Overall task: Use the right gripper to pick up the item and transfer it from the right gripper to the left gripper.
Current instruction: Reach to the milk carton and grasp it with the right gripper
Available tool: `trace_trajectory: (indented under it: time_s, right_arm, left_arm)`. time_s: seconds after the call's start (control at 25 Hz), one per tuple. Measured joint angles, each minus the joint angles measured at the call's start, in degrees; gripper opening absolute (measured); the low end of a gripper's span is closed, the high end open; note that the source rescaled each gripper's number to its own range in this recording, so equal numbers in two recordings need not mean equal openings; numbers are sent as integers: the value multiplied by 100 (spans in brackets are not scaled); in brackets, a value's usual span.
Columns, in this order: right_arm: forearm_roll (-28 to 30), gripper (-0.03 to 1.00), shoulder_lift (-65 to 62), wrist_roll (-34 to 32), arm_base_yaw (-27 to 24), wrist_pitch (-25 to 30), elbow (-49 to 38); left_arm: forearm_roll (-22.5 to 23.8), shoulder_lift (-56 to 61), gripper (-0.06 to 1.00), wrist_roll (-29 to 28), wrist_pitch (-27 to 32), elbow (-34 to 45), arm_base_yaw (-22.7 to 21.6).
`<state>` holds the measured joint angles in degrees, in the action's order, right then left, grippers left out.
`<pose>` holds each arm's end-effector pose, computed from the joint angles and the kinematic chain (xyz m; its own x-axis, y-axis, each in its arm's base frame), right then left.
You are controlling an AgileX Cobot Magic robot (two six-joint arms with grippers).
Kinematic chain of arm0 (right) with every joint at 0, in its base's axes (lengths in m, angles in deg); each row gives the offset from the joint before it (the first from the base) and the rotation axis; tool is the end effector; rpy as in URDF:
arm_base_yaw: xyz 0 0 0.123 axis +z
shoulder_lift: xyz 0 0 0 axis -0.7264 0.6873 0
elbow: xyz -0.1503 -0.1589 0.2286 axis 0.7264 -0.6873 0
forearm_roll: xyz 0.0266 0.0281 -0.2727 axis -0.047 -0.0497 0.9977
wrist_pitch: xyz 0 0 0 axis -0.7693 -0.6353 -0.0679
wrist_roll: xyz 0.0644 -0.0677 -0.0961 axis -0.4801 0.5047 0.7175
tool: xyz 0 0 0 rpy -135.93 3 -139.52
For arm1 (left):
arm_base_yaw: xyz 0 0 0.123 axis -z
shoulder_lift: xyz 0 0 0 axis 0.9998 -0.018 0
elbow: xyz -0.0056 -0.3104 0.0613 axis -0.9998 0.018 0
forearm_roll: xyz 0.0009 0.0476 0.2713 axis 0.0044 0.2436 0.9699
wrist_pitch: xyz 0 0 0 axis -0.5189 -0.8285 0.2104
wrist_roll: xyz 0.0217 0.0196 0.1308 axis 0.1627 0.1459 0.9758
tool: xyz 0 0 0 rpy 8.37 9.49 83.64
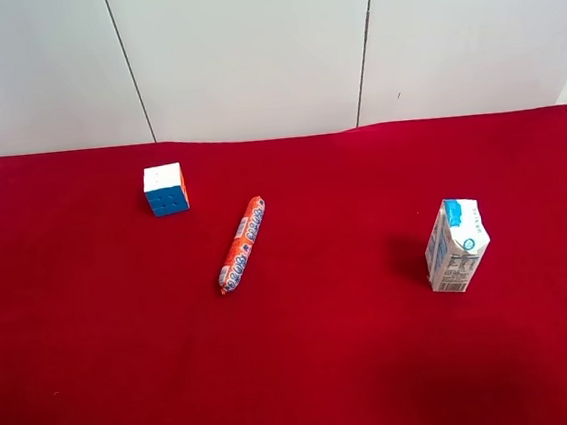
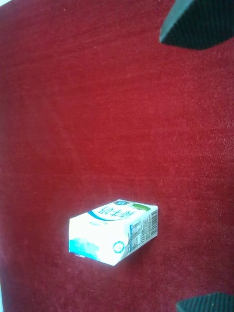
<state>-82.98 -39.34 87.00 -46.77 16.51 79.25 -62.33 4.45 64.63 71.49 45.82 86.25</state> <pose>0.0246 -0.0001 0.2616 -0.4767 0.0314 -0.8785 0.0175 0.9995 0.0262 0.0210 -0.0043 0.2728 -0.4416 -0.0430 -0.8962 -0.0218 0.9991 -0.0372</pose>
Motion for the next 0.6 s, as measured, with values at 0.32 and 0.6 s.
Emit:
trace_trajectory:
  time_s: [0.32,0.6]
  right_arm:
    - [0,98,0,0,0,0,0]
    - [0,98,0,0,0,0,0]
  left_arm:
    - [0,0,100,0,0,0,0]
    - [0,0,100,0,0,0,0]
